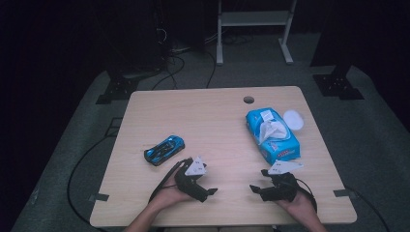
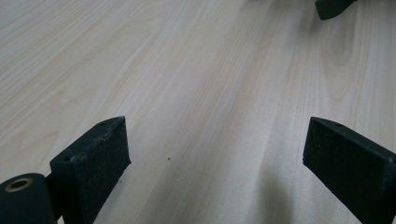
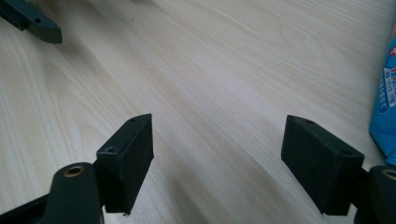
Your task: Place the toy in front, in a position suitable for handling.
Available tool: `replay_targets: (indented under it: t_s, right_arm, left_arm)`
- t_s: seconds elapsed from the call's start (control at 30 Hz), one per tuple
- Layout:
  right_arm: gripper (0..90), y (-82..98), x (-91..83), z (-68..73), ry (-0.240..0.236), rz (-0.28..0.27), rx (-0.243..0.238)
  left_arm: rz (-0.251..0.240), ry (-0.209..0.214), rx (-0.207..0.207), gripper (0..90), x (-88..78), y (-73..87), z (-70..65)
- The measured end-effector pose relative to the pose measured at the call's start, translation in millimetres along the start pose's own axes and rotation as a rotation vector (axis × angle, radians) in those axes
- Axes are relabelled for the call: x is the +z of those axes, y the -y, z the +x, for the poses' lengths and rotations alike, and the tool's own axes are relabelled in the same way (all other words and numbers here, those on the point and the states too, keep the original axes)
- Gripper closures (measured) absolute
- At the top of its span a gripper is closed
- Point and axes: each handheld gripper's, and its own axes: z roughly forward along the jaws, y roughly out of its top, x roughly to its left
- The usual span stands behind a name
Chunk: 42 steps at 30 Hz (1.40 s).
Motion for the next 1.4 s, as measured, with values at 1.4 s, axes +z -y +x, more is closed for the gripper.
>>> replay_targets:
  t_s: [1.4]
  right_arm:
    - [24.3, -3.8, -7.6, -2.8, 0.033, 0.01, -0.021]
  left_arm:
    - [0.115, -0.17, -0.059, 6.7, -73.4, 9.1, 108.2]
